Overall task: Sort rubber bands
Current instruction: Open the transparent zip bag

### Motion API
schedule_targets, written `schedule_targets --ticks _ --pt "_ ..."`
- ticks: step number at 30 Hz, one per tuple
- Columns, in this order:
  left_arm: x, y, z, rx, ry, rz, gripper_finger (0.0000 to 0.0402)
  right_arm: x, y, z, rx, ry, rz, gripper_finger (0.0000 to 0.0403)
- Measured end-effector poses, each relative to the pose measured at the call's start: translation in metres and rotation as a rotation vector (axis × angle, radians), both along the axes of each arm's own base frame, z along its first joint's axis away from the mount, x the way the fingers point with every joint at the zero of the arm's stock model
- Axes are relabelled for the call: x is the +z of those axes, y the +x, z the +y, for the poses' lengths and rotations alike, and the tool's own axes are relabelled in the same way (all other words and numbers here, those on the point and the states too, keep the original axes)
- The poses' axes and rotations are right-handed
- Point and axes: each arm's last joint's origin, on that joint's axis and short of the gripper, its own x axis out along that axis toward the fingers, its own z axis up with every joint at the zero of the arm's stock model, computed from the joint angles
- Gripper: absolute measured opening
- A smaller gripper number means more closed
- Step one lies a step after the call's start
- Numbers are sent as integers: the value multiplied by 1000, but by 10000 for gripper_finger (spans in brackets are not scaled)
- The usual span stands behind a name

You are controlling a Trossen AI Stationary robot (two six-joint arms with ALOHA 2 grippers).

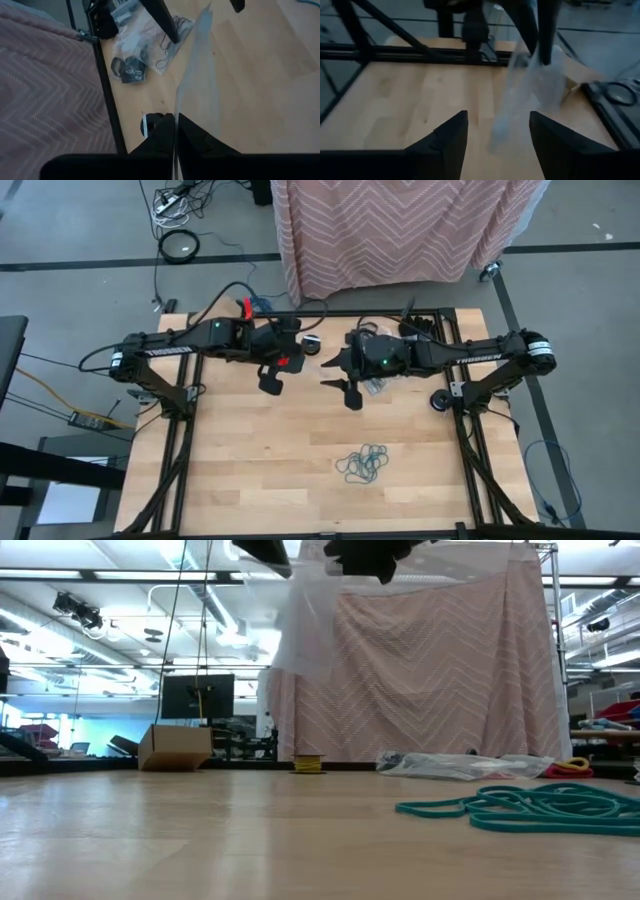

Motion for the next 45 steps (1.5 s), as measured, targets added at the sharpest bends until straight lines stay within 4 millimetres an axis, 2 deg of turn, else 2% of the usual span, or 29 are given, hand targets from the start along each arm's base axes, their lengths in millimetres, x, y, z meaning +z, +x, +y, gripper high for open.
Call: schedule_targets --ticks 5,11,17,21,27,32,41,45 --pt "0 0 0 74 -79 -31 21 1 0 -1 -31 -10 -16 185" --pt "-5 10 -1 121 -197 -91 21 11 3 12 35 -100 -109 159" --pt "-17 29 -3 71 -262 -92 12 4 1 14 7 -222 -27 135" --pt "-18 35 -4 61 -291 -120 8 0 -1 14 8 -239 25 114" --pt "-15 36 7 111 -325 -151 6 -1 -1 18 22 -255 27 89" --pt "-17 34 13 142 -348 -139 6 0 -1 19 24 -284 19 89" --pt "-17 34 15 128 -425 -131 6 4 0 20 40 -275 -13 127" --pt "-14 37 17 127 -428 -183 5 1 -1 20 50 -273 7 135"
